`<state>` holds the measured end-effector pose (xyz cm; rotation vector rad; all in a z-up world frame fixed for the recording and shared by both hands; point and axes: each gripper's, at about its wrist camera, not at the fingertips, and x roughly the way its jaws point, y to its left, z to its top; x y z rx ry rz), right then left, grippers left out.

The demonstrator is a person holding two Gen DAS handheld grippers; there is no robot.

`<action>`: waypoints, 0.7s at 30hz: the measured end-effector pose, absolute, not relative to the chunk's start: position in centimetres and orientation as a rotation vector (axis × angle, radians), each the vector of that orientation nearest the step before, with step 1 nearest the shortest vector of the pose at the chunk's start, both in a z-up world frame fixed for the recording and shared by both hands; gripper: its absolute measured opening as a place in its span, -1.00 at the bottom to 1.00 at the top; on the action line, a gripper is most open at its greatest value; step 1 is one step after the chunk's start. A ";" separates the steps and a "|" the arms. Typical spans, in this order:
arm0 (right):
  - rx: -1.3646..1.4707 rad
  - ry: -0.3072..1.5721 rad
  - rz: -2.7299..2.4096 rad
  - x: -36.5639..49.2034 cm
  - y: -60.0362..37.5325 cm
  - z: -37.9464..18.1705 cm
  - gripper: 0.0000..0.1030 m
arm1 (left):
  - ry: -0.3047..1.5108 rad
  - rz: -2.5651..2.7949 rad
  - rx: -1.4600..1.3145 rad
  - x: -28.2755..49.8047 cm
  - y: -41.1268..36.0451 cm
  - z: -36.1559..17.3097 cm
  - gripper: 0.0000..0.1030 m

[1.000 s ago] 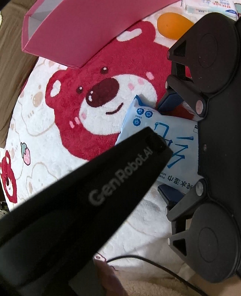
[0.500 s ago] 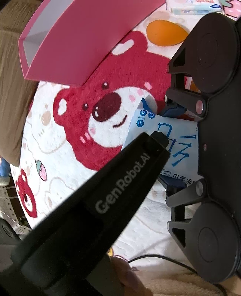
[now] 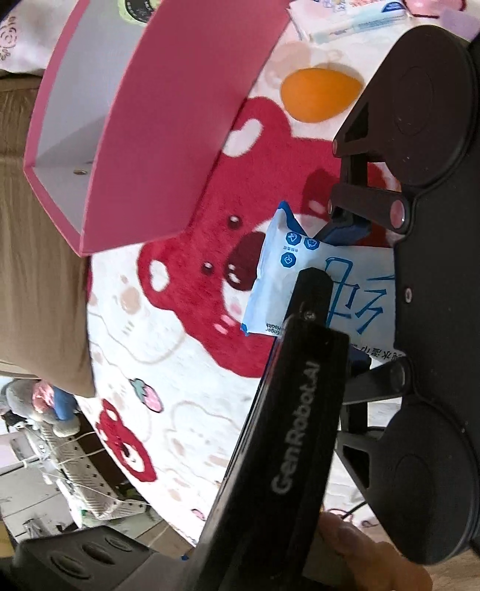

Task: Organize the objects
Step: 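Lift the wet-wipe pack with the left tool toward the pink box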

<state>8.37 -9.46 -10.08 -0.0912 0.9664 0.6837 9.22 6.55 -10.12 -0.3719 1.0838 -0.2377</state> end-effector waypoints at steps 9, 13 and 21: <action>-0.047 0.914 0.598 11.1 -9.5 -11.0 0.12 | 1.069 -0.211 -0.402 12.2 6.5 -11.4 -0.41; 0.029 0.957 0.585 12.2 -10.2 -11.9 0.18 | 1.086 -0.194 -0.380 12.5 6.4 -12.1 -0.41; -0.044 1.006 0.615 10.3 -9.4 -12.8 0.52 | 1.184 -0.185 -0.355 11.6 6.0 -13.0 -0.20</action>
